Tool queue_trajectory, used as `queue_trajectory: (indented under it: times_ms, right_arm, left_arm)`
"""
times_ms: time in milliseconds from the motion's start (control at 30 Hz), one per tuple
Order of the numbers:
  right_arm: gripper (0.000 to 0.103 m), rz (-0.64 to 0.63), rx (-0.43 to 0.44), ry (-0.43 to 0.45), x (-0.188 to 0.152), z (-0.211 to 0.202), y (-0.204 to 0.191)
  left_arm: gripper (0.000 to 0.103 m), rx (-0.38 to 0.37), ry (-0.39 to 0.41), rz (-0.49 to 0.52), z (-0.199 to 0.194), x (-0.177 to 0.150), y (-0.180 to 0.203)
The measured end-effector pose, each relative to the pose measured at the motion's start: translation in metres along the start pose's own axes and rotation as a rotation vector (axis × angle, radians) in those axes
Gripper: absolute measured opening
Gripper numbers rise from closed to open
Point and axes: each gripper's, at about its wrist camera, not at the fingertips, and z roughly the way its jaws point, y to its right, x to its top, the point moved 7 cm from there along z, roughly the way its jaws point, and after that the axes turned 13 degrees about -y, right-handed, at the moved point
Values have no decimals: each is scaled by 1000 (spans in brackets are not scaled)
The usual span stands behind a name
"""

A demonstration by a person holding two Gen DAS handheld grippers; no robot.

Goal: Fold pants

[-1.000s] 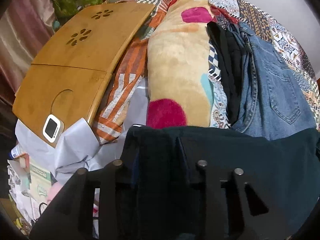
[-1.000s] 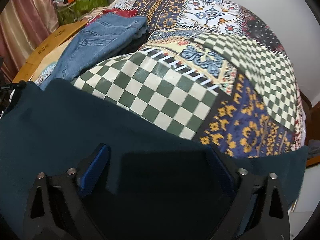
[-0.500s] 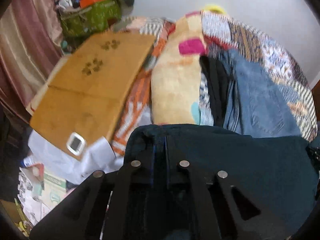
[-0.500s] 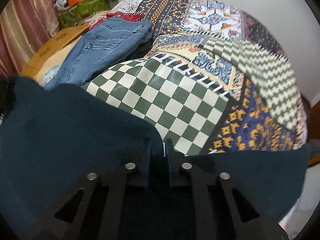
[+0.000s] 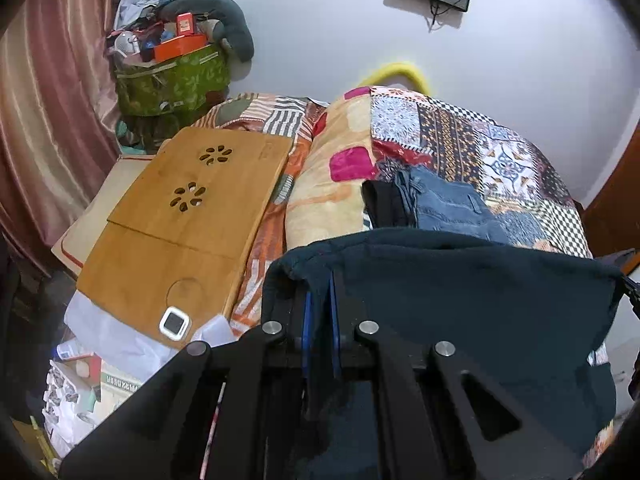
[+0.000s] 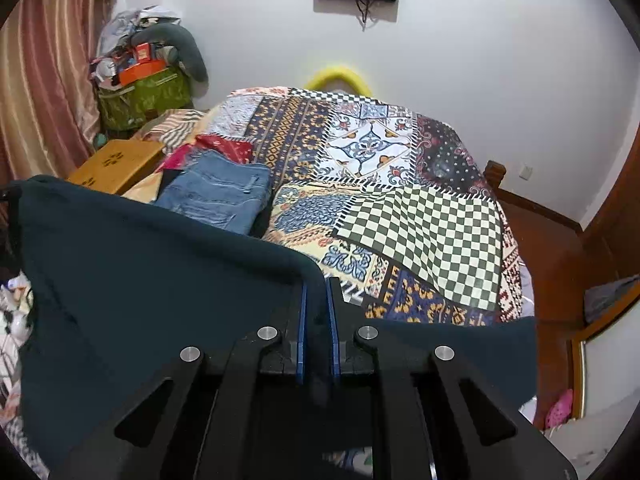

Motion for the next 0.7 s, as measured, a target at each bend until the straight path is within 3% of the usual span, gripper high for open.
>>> queue_trajectory:
  times_ms: [300, 700]
  right_arm:
    - [8, 28, 61, 19, -55, -47, -17]
    - [8, 77, 123, -6, -128, -66, -38]
  left_arm:
    - [7, -55, -29, 1, -29, -72, -14]
    - [7, -93, -52, 28, -42, -149, -22]
